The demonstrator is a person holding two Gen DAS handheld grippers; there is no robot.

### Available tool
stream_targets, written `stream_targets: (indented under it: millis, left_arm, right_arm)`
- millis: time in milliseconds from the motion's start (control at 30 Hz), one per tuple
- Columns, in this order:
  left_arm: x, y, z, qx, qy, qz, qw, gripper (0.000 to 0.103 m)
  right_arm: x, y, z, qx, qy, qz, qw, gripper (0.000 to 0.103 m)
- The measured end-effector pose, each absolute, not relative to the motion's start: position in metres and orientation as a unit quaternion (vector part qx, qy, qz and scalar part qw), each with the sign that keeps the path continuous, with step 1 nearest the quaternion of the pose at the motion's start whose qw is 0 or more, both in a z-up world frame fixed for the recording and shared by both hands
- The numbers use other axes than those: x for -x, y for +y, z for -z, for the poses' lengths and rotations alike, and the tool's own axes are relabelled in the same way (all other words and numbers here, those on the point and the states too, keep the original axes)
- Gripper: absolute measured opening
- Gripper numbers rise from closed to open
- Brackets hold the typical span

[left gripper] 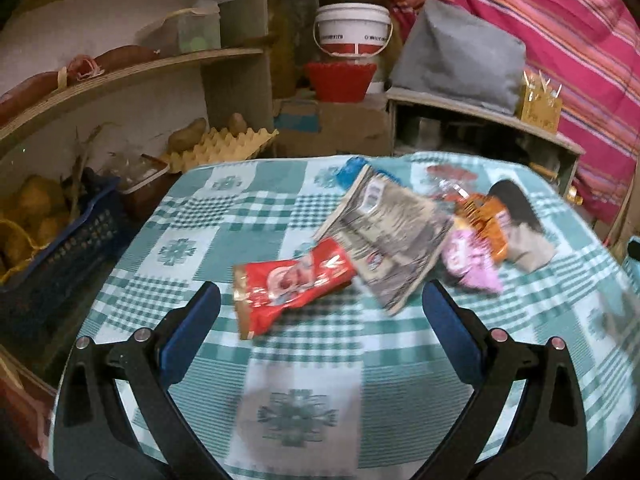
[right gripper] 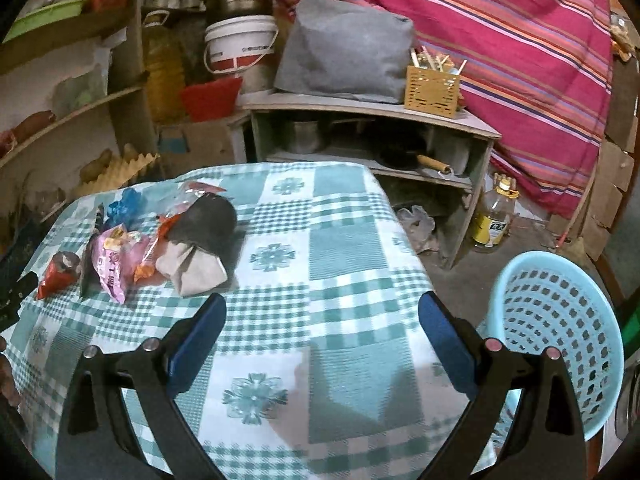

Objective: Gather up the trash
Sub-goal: 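Move both tools back over the table toward the wrappers, then close the left tool on the red snack wrapper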

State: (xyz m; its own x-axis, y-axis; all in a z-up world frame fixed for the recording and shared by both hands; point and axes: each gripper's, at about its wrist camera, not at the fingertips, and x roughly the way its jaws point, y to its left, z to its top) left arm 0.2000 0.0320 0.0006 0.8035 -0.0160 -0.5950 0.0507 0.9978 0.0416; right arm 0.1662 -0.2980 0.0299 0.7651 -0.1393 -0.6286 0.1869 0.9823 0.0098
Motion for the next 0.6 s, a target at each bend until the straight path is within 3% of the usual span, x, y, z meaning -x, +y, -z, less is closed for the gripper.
stream_targets:
  millis: [200, 367, 600]
  left_arm:
    - [-0.212, 0.048, 0.009, -0.028, 0.330, 0.018, 0.944, 0.097]
    - [-0.224, 0.045, 0.016, -0.033, 0.343, 0.038, 0.938, 0.088]
    - [-0.242, 0.033, 0.031, -0.046, 0.382, 0.084, 0.919, 0.037]
  right_arm:
    - [-0.183, -0.282, -0.021, -0.035, 0.346, 0.077, 0.934, 0.095]
    - [-0.191, -0.268, -0.016, -0.029, 0.351, 0.070, 0.933, 0.095]
    - [-0.200, -0.255, -0.010, -0.019, 0.360, 0.063, 0.931, 0.095]
